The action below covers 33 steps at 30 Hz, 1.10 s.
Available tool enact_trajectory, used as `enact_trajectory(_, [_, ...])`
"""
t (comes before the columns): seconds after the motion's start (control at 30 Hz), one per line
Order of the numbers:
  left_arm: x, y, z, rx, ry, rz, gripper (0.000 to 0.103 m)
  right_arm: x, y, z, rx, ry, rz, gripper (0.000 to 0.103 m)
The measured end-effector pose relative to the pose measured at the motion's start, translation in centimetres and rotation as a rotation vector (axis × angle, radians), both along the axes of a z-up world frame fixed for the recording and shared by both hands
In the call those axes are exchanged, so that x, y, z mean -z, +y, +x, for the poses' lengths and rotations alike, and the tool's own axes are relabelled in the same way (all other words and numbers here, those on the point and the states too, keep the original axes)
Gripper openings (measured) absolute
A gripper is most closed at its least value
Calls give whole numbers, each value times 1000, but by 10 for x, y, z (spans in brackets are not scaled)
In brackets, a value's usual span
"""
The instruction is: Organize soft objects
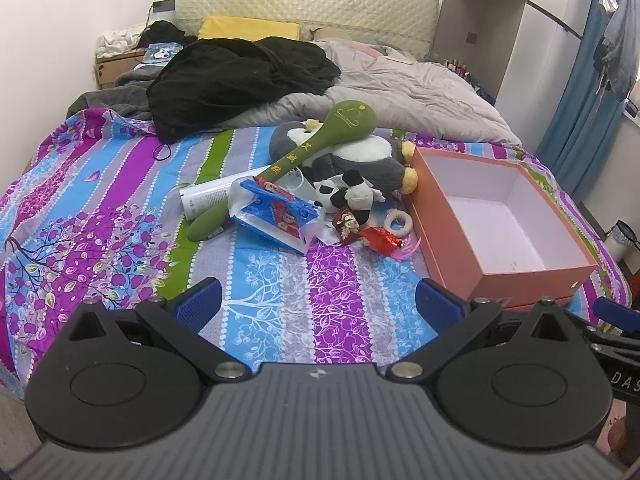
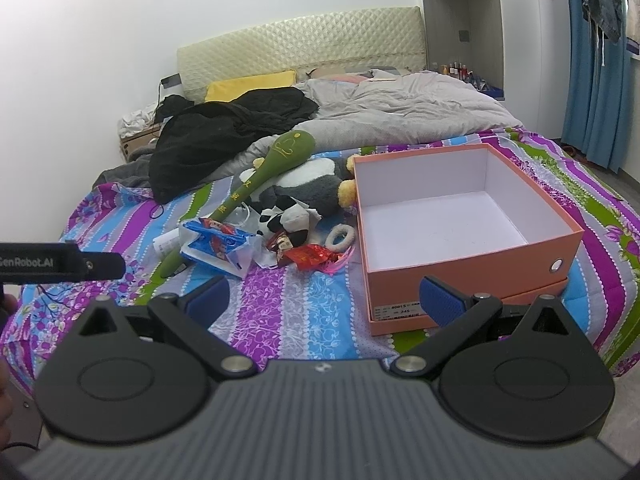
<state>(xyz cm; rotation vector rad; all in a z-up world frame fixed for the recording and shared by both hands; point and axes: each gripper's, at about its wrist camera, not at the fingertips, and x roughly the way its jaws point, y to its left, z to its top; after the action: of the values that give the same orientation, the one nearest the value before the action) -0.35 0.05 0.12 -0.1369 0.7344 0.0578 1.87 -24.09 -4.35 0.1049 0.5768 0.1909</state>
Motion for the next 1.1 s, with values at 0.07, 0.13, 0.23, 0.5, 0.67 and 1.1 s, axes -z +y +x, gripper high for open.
enact_trajectory(0.07, [2, 0, 0, 5, 2, 7, 103, 0, 0, -1, -1, 1, 1, 103])
enact_trajectory(0.13, [4, 0, 0, 8, 4, 9, 103, 0, 0, 0, 1, 0, 1, 103])
enact_trajectory(0.23, [6, 1, 1, 12, 9, 6, 103, 3, -1, 0, 3, -1, 4, 103])
enact_trajectory(0.5, [10, 2, 1, 18, 14, 3, 103, 5, -1, 1, 4, 17, -3, 103])
enact_trajectory(0.67, [13, 3, 2, 21, 19, 0, 103, 6, -1, 2, -2, 30, -1, 103])
enact_trajectory(1.1, [18, 3, 9, 38, 35, -15, 103, 9, 0, 5, 0, 45, 2, 103])
